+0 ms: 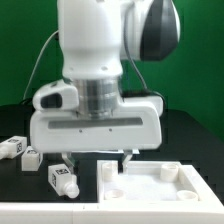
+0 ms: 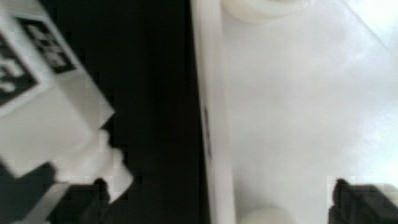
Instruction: Assemble one leg
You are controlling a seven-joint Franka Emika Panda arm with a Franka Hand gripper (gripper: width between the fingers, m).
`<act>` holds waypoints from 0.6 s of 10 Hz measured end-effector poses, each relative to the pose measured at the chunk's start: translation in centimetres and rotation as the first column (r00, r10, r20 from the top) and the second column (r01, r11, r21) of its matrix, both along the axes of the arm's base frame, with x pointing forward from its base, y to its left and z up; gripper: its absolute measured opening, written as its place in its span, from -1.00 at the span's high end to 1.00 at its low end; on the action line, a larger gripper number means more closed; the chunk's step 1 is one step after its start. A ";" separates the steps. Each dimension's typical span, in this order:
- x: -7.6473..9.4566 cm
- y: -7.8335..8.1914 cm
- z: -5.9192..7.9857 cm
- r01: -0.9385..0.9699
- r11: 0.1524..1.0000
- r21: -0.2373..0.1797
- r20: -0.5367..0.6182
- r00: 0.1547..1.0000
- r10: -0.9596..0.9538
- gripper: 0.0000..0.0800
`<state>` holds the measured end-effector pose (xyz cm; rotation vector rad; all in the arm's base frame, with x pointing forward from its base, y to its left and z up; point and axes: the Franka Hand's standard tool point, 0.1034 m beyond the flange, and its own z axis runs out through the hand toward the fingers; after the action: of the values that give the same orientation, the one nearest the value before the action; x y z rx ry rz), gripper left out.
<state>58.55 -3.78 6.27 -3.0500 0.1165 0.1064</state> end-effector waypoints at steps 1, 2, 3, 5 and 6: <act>-0.2 -1.2 1.3 0.023 1.000 0.001 0.008 1.000 -0.023 -0.61; -0.7 -2.1 1.3 0.040 0.999 -0.001 0.003 0.999 -0.040 -0.61; -0.8 -2.1 1.1 0.040 0.999 -0.001 0.000 0.999 -0.040 -0.62; -0.8 -2.0 1.1 0.038 0.999 -0.001 0.001 0.999 -0.038 -0.62; -0.9 -2.2 1.0 0.032 0.999 -0.002 -0.001 0.999 -0.032 -0.62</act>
Offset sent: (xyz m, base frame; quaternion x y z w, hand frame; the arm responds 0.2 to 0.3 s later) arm 0.0000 0.0000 0.0000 0.0000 0.0000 0.0000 1.0000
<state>57.62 -5.98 7.27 -3.0485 0.1656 0.1053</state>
